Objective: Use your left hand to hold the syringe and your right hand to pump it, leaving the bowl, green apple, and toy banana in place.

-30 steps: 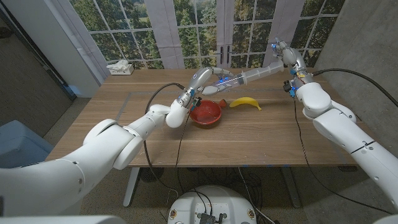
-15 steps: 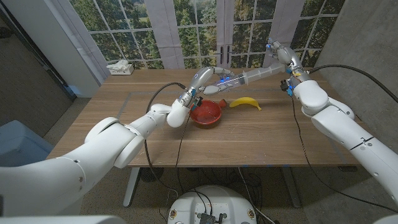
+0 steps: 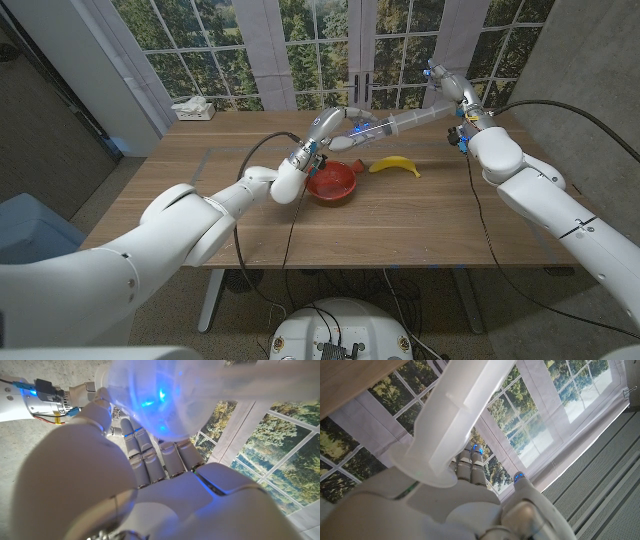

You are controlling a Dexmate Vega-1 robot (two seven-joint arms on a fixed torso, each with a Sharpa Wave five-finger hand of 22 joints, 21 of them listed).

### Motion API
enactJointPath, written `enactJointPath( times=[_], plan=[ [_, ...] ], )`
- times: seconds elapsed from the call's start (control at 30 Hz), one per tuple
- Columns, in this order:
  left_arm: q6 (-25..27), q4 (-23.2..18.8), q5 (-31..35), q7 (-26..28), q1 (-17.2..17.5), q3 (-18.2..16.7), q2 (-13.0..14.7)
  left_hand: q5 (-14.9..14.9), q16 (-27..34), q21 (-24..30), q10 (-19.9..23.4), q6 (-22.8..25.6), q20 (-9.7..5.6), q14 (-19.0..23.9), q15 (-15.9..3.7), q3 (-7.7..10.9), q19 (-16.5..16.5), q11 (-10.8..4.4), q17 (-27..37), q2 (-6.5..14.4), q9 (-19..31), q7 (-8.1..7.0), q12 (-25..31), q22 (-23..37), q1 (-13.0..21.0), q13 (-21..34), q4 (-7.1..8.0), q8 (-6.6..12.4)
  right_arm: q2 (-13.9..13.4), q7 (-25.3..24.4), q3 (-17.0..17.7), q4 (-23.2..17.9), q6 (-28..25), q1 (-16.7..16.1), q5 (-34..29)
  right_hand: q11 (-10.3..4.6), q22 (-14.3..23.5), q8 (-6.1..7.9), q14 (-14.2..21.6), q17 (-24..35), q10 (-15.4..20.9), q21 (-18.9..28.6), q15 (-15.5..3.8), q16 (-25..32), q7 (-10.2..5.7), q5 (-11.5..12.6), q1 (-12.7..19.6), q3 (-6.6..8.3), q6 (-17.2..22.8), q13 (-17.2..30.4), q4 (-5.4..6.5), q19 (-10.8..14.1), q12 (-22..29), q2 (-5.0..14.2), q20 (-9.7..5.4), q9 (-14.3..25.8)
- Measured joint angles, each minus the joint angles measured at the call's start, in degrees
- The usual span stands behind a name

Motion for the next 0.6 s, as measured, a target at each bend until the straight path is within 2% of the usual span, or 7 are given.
enactJointPath(
  times=[0.13, 0.23, 0.33, 0.43, 0.6],
  plan=[
    [0.41, 0.69, -1.21, 0.0, -0.49, 1.47, -0.13, -0.02, 0.0, 0.32, 0.03, 0.0, 0.01, 0.08, -0.08, -0.07, -0.01, -0.03, 0.04, -0.03, 0.0, 0.0, 0.0, -0.09, 0.03, 0.0, -0.07, 0.0, -0.19, 0.25, -0.15, -0.43, 0.43, -0.04, -0.46, 0.0, 0.0, 0.0, 0.0, 0.0, 0.0, 0.0, 0.0, 0.0, 0.0, 0.12, -0.01, -0.17, 0.0, 0.0, 0.3, 0.0, 0.0, -0.01, 0.0, 0.0],
    [0.75, 1.28, -2.69, 0.0, -0.98, 3.16, -0.25, -0.05, 0.0, 0.67, 0.44, 0.0, 0.01, 0.1, -0.09, -0.08, -0.01, -0.43, 0.1, -0.24, 0.0, 0.0, 0.01, -0.08, 0.24, 0.0, -0.08, 0.0, -0.28, 0.44, -0.21, -0.61, 0.8, -0.13, -0.76, 0.0, 0.0, 0.0, 0.0, -0.16, 0.0, 0.0, 0.0, 0.0, 0.0, 0.12, -0.91, -0.17, 0.0, 0.0, 0.3, 0.03, 0.0, -0.91, -0.03, 0.0],
    [1.13, 1.61, -4.33, 0.0, -1.35, 4.45, -0.27, -0.05, 0.0, 0.76, 0.44, 0.0, 0.1, 0.2, -0.18, -0.08, -0.11, -0.43, 0.09, -0.4, 0.0, 0.0, 0.01, -0.08, 0.4, -0.09, -0.08, 0.0, -0.39, 0.73, -0.34, -0.86, 1.19, -0.28, -1.0, 0.0, 0.0, 0.0, 0.0, -0.27, 0.0, 0.0, 0.0, 0.0, 0.0, 0.12, -0.91, -0.17, 0.0, 0.0, 0.3, 0.21, 0.0, -0.91, -0.21, 0.0],
    [1.43, 1.94, -5.84, 0.0, -1.73, 5.78, -0.28, -0.06, 0.0, 1.08, 0.44, 0.0, 0.14, 0.2, -0.18, -0.08, -0.16, -0.43, 0.08, -0.47, 0.0, 0.0, 0.01, -0.22, 0.47, -0.16, -0.08, 0.0, -0.5, 0.99, -0.4, -1.17, 1.67, -0.44, -1.34, 0.01, 0.0, -0.23, 0.01, -0.27, 0.0, 0.0, 0.0, 0.0, 0.01, 0.12, -0.91, -0.1, 0.0, 0.0, 0.85, 0.21, 0.0, -0.91, -0.21, 0.0],
    [1.72, 2.31, -7.64, -0.01, -2.16, 7.51, -0.28, -0.17, -0.05, 1.33, 0.79, 0.23, 0.2, 0.2, -0.18, -0.16, -0.22, -0.69, 0.06, -0.47, -0.01, -0.23, -0.22, -0.36, 0.47, -0.16, -0.15, 0.0, -0.65, 1.21, -0.42, -1.72, 2.03, -0.69, -1.82, 0.01, 0.0, -0.23, 0.32, -0.27, 0.0, -0.38, -0.32, 0.0, 0.01, 0.12, -0.91, -0.1, 0.0, 0.01, 0.85, 0.2, 0.01, -0.91, -0.21, 0.0]
  ],
)
